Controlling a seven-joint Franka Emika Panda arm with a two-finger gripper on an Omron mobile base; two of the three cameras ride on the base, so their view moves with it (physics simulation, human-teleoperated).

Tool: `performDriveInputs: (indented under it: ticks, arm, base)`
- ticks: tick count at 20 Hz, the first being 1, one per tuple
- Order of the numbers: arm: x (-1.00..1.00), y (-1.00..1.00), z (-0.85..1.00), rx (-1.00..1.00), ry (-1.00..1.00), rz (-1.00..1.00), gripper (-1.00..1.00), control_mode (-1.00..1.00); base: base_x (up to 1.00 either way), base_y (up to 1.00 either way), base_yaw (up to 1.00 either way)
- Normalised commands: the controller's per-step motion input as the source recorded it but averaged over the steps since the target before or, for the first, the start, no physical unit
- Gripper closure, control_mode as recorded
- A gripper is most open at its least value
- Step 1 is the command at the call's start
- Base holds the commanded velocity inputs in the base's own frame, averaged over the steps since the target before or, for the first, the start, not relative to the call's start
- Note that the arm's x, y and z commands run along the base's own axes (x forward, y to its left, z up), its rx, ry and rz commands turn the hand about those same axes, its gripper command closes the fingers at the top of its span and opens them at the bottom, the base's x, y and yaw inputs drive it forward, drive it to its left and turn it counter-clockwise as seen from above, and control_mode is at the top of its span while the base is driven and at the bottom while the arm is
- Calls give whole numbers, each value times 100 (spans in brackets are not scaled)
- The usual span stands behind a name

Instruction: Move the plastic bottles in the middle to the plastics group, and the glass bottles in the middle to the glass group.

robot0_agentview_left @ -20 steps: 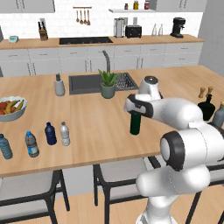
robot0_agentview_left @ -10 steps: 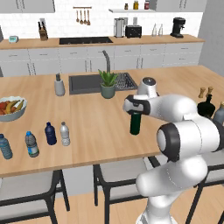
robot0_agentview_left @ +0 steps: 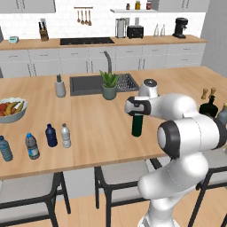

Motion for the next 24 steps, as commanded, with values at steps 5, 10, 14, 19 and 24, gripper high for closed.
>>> performDriveInputs:
  ticks: [5, 10, 14, 19, 24]
  arm:
    - [5, -3, -6, 0, 0, 0, -100, -100]
    - [5, 0, -2, 0, 0, 0, -100, -100]
    - [0, 0, 0, 0, 0, 0, -100, -100]
    - [0, 0, 0, 0, 0, 0, 100, -100]
    - [0, 0, 0, 0, 0, 0, 100, -100]
  base:
    - [0, 0, 0]
    - [0, 0, 0]
    - [0, 0, 0]
    - [0, 0, 0]
    - [0, 0, 0]
